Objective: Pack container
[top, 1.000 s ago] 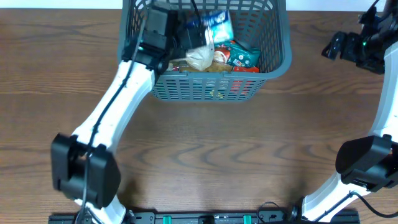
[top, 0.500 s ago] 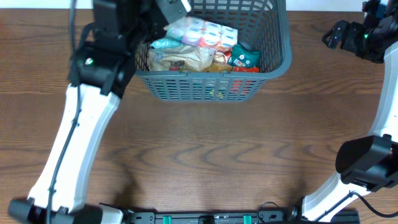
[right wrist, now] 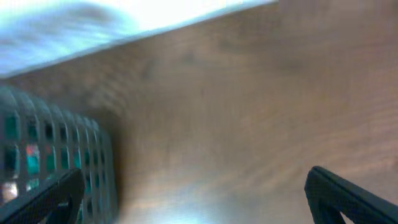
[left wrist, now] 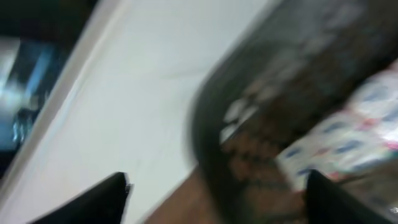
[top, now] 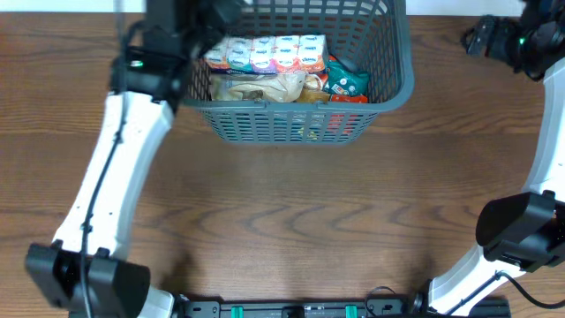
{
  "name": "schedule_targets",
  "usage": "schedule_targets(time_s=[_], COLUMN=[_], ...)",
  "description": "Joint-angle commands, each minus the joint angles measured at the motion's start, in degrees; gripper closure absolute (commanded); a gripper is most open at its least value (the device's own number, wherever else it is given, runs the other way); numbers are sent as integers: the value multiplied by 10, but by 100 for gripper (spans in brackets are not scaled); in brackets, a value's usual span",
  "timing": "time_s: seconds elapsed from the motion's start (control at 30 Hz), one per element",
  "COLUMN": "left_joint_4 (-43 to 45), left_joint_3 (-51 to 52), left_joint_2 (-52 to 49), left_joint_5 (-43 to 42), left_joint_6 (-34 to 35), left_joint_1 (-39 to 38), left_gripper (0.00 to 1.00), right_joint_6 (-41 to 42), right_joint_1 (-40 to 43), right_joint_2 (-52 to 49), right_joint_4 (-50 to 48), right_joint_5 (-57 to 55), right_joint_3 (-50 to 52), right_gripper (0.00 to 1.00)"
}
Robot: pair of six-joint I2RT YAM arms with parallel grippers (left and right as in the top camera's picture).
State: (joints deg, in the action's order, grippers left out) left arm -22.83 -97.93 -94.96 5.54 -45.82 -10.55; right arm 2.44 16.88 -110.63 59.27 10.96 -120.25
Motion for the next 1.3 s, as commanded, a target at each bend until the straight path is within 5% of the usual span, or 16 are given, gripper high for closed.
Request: schedule_targets(time_s=[0.0,0.33,0.7,1.1,1.27], left_joint_4=[-12,-172,-163,-130,-133], left_joint_3=[-7,-5,165,425,470], left_joint_2=[68,174,370,614,673], left_joint_5=[31,30,-24,-70,-86], left_joint_6=[201,390,418,398,365], left_joint_1=[55,145,145,142,136], left_gripper=[14,12,13,11,1], right_joint_6=[-18,-42,-16,-1,-1], right_joint_1=[-19,-96,-102,-102,-102], right_joint_2=[11,53,187,507,638], right_joint_4=[-41,42,172,32,1], right_joint_5=[8,-142,-135,-128,-124], right_joint_3=[-27,-124,-83,349,521], right_gripper=[1,1,1,1,1])
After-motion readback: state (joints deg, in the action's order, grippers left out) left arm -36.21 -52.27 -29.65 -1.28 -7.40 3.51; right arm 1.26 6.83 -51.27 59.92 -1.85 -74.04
